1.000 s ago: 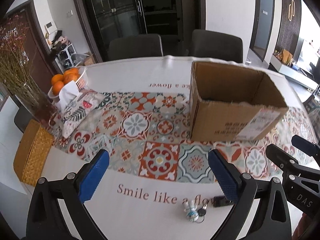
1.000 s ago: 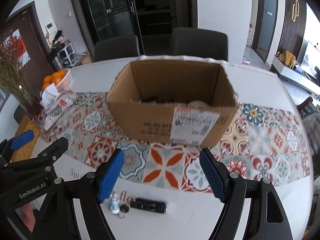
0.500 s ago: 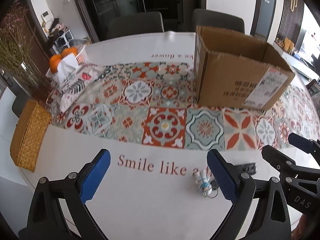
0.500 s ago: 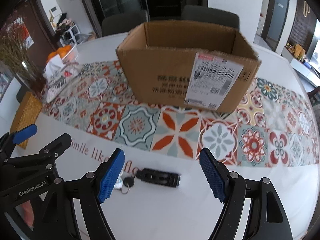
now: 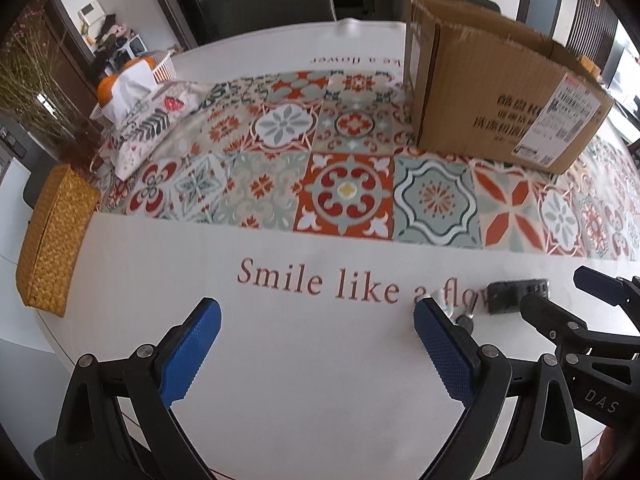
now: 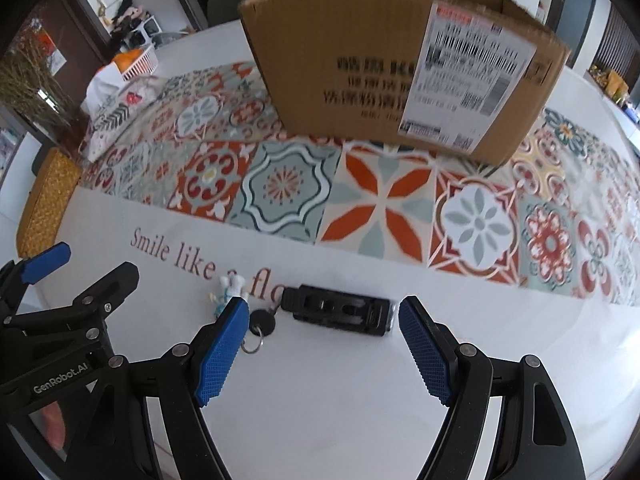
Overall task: Organize rigid objects
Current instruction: 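Move both grippers back to the black clip device and figurine keychain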
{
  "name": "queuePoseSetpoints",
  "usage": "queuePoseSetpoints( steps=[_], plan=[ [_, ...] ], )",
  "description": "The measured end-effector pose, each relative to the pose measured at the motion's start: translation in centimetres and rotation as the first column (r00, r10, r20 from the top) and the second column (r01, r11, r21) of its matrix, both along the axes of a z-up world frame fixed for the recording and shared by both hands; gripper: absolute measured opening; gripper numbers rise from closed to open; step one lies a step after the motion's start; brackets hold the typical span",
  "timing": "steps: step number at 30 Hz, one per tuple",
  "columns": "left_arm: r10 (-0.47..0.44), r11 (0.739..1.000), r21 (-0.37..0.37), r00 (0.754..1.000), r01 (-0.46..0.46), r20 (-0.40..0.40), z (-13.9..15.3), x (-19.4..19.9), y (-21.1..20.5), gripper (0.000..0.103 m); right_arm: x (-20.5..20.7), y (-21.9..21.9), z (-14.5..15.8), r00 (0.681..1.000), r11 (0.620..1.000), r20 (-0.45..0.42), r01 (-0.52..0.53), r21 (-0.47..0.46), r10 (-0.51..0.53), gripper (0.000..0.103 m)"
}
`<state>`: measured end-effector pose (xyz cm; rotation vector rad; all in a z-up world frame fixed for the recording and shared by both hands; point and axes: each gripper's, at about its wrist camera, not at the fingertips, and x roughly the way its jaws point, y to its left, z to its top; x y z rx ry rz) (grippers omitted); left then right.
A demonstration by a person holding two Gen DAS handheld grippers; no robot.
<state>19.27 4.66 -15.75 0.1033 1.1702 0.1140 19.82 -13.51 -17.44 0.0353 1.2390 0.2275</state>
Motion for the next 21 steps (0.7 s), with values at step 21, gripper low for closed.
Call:
queuePoseSetpoints(
  steps=[21],
  plan=[
    [0.033,0.999,-0.001,0.992,-0.033,-0.118,-4.6,0.1,0.7,0.098,1.2,0.6,-4.0,0.999,0.998,-0.053,0.008,-0.070,-0.012,0.078]
  ],
)
